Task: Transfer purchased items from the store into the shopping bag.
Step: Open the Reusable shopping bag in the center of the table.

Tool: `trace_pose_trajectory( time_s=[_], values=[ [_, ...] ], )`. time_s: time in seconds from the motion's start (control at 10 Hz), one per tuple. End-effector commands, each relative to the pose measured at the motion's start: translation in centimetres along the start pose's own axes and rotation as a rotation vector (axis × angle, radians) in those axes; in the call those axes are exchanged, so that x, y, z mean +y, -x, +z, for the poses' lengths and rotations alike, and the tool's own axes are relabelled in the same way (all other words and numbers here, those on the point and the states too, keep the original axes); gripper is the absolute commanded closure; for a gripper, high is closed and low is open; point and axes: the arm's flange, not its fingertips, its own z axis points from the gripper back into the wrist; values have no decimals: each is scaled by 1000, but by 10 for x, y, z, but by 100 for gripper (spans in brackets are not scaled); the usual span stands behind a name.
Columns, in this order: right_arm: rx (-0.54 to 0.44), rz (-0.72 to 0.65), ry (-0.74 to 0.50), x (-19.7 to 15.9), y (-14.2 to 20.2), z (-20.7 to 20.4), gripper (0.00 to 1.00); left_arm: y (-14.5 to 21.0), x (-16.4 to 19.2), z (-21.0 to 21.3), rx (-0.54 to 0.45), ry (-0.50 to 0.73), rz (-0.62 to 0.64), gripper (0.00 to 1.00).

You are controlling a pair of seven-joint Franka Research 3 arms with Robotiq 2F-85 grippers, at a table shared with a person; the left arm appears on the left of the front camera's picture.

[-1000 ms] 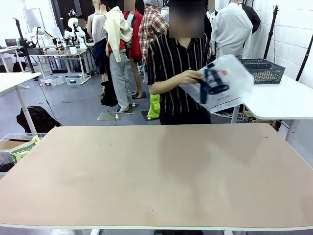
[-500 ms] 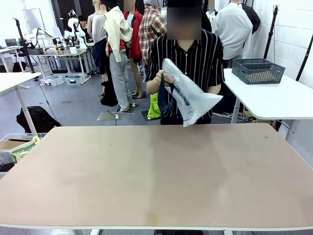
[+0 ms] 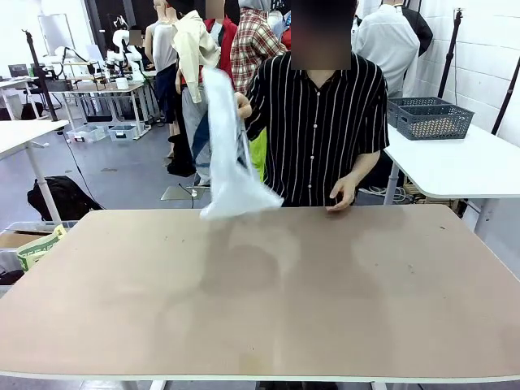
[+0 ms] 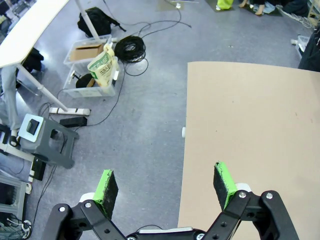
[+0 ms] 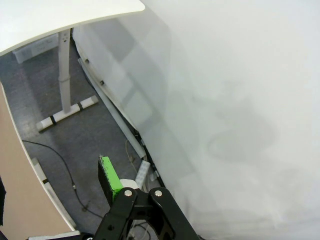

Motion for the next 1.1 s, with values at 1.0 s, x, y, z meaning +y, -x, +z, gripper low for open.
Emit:
trace_pose_trajectory(
  time_s=[1.0],
  values=[
    [8, 13, 7, 1, 0, 1, 0, 1, 3, 1, 0, -10, -18, 0]
  ],
)
